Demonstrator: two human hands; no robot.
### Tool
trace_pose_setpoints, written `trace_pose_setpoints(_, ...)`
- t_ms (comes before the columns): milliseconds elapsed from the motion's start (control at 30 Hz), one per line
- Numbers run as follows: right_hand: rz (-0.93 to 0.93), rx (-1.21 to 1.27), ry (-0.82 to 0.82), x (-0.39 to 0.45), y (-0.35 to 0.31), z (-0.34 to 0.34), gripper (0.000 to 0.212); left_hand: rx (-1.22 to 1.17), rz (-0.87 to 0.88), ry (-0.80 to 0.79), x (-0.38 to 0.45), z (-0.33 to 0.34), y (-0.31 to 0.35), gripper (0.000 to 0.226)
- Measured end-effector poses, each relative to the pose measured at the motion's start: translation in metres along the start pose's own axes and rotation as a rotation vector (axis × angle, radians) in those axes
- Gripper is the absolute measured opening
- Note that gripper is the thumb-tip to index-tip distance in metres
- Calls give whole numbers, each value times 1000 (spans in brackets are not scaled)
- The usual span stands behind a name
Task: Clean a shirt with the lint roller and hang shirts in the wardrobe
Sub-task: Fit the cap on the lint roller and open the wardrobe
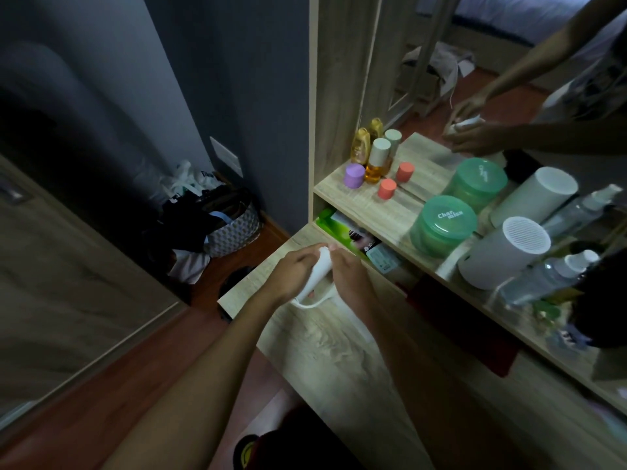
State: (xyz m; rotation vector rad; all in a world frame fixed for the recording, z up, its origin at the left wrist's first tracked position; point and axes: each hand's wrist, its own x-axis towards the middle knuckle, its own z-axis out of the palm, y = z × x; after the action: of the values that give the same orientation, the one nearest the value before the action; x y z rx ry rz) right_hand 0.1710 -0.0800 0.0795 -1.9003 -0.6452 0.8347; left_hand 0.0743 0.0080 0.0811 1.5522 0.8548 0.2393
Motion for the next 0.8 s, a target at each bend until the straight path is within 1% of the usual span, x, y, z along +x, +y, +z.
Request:
trace_pose_setpoints(67,-23,5,-86,-2,-3,2,37,-34,-11,44,2,-5,1,27)
trace_pose_setpoints(100,-44,25,-129,-4,-4,4,43,-61,-25,98,5,-9,1,27)
trace_pose_setpoints(167,-97,-1,-186,-9,5,12,74,-107,-79,197,10,-19,-2,28)
trace_pose_setpoints(200,-133,-67,-228,-10,10,14,86,-103,-108,215,11,-24,-5,28)
trace_pose_setpoints(233,-171,-145,-252,-12,15,13,89,-62,-120,207,10,-26,-6,29)
trace_pose_setpoints(300,-237,-310,-244,-12,24,10,92,86,-71,189,2,-26,-9,33)
trace_pose_setpoints(367,-288,-396,-293,-14,26,7,98,273,43,233,-9,-23,-13,35)
trace_pose_setpoints(433,-413,-468,-239,-18,29,12,107,475,193,290,-19,-25,-21,38)
trace_pose_setpoints(467,-447,-502,-187,-19,31,17,105,580,254,291,-23,-27,-26,41)
trace_pose_setpoints(567,-547,-546,-52,-18,28,32,85,888,369,315,-34,-45,-38,56)
trace_pose_setpoints(600,-560,-536,-49,-17,21,36,83,963,374,332,-37,-53,-42,59)
trace_pose_setpoints(667,-580,-490,-96,-12,6,49,81,1063,347,372,-46,-73,-45,61)
trace_pose_setpoints(800,-742,-483,-135,-7,-31,84,71,1133,278,513,-68,-124,-43,58)
